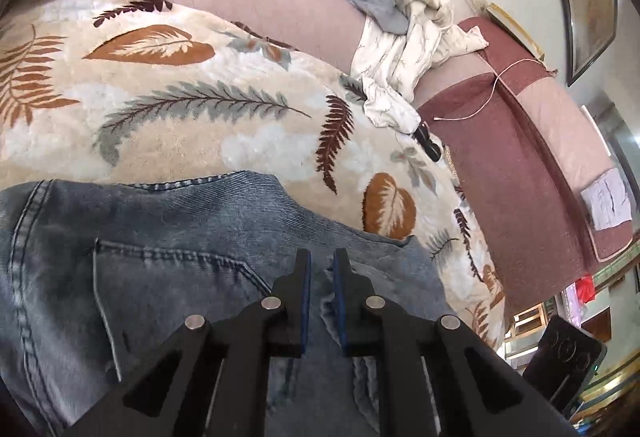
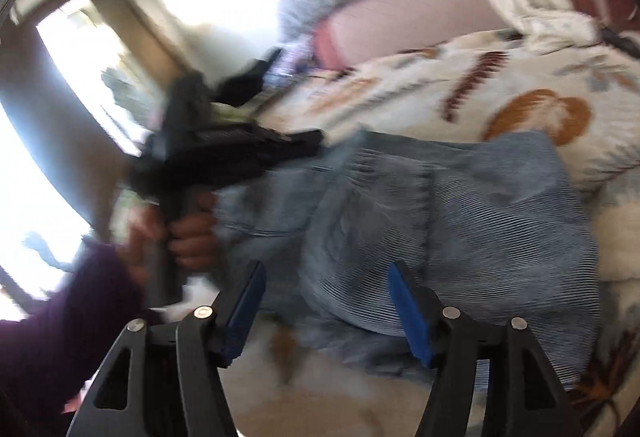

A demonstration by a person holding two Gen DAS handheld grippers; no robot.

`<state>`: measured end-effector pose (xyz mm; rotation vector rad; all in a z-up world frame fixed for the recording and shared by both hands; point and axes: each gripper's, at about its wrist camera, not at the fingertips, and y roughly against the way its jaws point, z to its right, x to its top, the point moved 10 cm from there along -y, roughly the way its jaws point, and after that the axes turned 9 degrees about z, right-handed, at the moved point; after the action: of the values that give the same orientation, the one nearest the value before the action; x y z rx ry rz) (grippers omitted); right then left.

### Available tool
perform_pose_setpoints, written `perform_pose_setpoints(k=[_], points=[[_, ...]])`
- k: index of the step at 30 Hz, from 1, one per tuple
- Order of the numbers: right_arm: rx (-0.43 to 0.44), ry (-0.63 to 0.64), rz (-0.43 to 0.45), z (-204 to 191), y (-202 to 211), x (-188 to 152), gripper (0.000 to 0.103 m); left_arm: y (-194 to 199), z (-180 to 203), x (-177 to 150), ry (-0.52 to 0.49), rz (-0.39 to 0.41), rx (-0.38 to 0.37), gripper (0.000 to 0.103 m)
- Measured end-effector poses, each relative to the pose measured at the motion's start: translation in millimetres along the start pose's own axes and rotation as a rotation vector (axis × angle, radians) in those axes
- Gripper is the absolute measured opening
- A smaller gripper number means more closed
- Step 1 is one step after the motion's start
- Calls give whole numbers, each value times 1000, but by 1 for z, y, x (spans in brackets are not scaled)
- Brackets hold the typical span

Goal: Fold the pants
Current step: 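Carry both leg hems over onto the waistband and lay them down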

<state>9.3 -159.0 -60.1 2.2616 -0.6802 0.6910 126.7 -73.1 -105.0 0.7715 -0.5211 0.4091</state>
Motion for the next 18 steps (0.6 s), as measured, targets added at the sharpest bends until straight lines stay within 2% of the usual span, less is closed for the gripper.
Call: perform_pose_setpoints(k=[2, 5, 8, 9, 10, 12, 14, 16, 18], points=[[28, -7, 46, -3, 10, 10, 71, 0, 9, -8, -3, -20, -15, 13], [-46, -62, 125, 20, 26, 25, 73, -10, 14, -23, -16, -76, 31, 25], [-103, -167, 179, 48, 36, 31, 73, -28, 20, -38, 45, -133, 35, 27], [-114, -181, 177, 52, 36, 29, 73, -31, 21, -41, 63, -145, 33, 31], [-130, -177, 173, 55, 35, 28, 73, -37, 22, -45, 96, -164, 39, 41], [-164, -144, 162, 54, 31, 24, 73, -43, 22, -50, 158, -177, 42, 54], [-211, -105, 148, 54, 26, 21, 73, -48, 24, -56, 183, -198, 45, 54], [-218, -95, 140, 53, 24, 19, 73, -54, 25, -63, 159, -231, 88, 52], [-241, -73, 119, 54, 17, 18, 73, -55, 29, -63, 106, -228, 112, 52]])
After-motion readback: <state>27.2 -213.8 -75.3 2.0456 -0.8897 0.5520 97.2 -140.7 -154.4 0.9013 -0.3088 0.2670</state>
